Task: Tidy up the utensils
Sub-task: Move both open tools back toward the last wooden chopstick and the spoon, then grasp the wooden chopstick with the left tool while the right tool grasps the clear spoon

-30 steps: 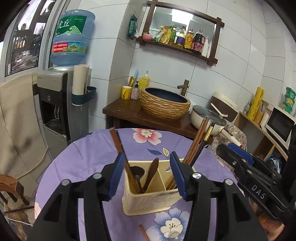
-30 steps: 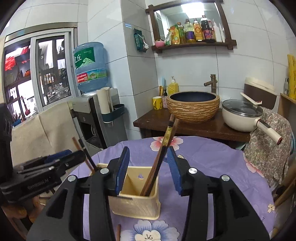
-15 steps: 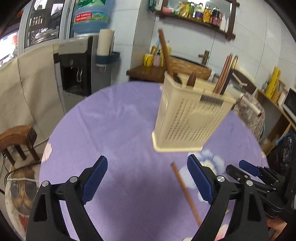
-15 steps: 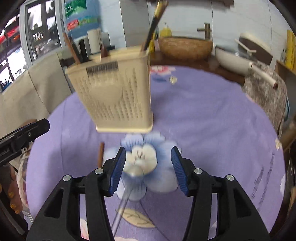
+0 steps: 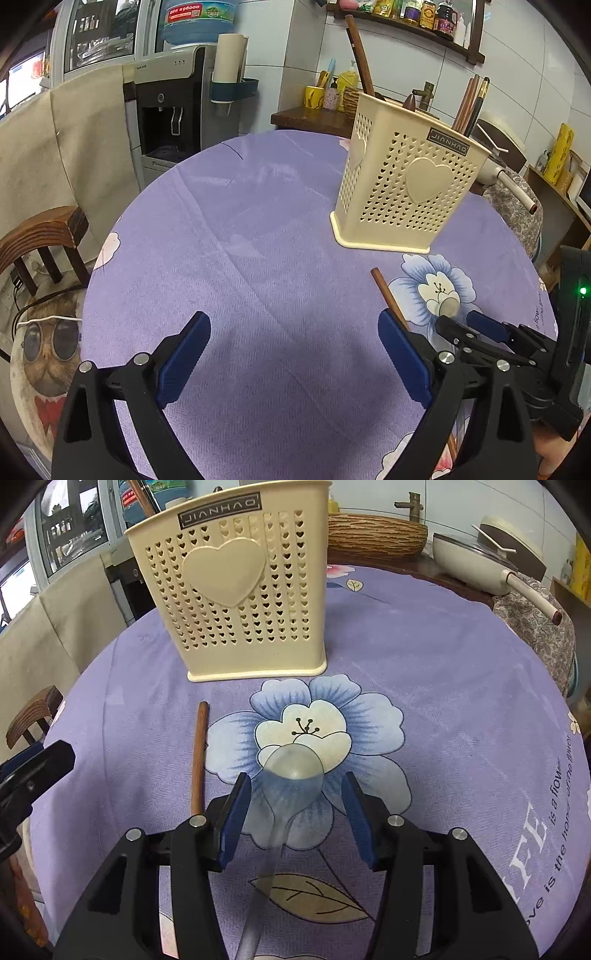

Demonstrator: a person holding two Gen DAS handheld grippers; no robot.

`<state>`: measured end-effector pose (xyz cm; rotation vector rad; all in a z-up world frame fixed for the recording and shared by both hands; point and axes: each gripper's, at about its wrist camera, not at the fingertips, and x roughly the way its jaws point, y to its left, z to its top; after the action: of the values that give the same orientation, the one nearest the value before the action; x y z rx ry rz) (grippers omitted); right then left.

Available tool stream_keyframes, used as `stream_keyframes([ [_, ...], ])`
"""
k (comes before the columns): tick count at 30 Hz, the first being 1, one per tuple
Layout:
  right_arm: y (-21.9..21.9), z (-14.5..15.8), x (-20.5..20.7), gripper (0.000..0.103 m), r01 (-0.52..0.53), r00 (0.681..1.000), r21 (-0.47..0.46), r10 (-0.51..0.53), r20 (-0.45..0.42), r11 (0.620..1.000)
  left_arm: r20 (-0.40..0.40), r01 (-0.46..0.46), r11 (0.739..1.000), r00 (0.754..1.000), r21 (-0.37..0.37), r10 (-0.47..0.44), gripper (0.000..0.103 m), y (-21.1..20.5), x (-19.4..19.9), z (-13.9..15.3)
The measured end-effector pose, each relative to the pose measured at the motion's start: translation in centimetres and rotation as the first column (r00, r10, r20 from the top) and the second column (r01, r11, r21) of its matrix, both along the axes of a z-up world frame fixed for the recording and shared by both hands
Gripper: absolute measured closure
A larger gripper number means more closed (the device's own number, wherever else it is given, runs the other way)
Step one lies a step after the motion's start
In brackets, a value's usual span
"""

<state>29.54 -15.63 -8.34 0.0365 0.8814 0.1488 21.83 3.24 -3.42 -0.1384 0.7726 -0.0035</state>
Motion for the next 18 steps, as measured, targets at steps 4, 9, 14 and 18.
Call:
stream_keyframes([
  [4, 0.4, -0.3, 0.0, 0.051, 0.006, 1.0, -0.027, -0.006, -0.003, 1.0, -0.004, -0.001, 1.0, 1.0, -0.016, 0.001, 0.013, 0.1, -0.1, -0.3],
  [9, 1.2, -0.4, 0.3, 0.051, 0.013, 1.0, -0.071, -0.013, -0.003, 0.997, 0.001, 0.003, 1.0, 1.0, -0.014, -0.003, 0.012, 0.0, -0.2, -0.4],
  [14, 1.6, -0.3, 0.6, 0.052, 0.009, 1.0, -0.069, -0.01, -0.007, 0.998, -0.005, 0.007, 1.0, 1.0, -0.015, -0.007, 0.012, -0.2, 0.0, -0.6],
  [18, 1.8, -0.3, 0.6, 0.065, -0.011, 1.0, -0.071, 0.011, 0.004, 0.997, -0.012, 0.014, 1.0, 1.0, -0.002, -0.014, 0.012, -0.5, 0.3, -0.7],
])
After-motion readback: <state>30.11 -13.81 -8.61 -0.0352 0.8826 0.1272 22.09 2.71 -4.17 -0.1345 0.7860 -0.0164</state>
